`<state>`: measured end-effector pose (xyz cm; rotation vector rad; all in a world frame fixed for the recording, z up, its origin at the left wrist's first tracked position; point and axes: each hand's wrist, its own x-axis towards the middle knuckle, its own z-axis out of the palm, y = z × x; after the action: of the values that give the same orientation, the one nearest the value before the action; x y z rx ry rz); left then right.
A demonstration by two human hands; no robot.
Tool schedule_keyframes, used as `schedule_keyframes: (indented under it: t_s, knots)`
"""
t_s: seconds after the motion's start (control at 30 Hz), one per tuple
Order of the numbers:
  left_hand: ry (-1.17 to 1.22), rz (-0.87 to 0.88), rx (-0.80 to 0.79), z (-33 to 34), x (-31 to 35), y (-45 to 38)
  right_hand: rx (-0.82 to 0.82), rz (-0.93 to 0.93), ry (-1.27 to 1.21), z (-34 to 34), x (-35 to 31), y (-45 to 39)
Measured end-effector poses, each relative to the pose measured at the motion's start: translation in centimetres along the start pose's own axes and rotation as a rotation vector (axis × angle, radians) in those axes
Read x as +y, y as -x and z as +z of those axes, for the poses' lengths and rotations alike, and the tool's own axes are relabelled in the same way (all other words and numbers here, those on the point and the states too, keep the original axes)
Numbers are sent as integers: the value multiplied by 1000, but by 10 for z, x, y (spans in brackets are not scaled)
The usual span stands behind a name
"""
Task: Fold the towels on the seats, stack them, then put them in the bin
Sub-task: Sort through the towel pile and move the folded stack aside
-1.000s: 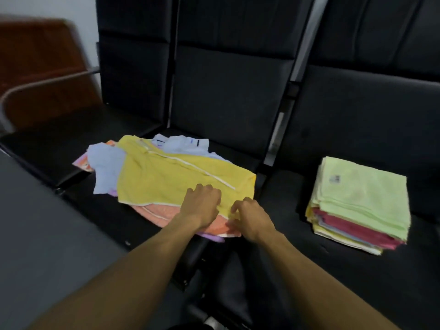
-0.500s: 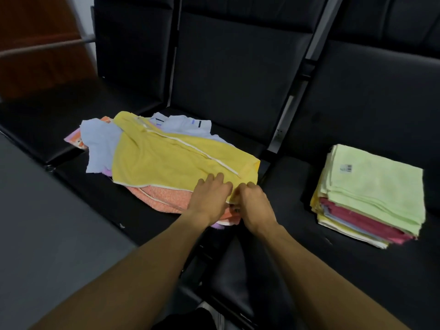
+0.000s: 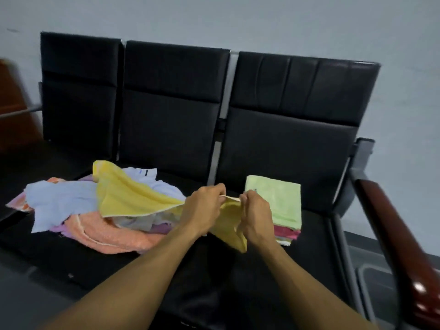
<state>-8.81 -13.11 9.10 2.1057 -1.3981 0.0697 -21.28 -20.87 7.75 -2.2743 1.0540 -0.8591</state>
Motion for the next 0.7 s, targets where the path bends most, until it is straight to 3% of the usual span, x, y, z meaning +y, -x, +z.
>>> schedule_keyframes:
  t_s: [0.27,0.37,0.47,0.7]
  knots:
    - [107,48,-100,83,93,24,74,239,-211,-75,96,67]
    - [133,-14,-122,118,93,29,29,292,-179,-66,137,81]
    - [134,-86,-151,147,82,34,97,385,-196,-51,166,88]
    - [228,-172,-188,180,50,26,144,557,-241,-37,188,62]
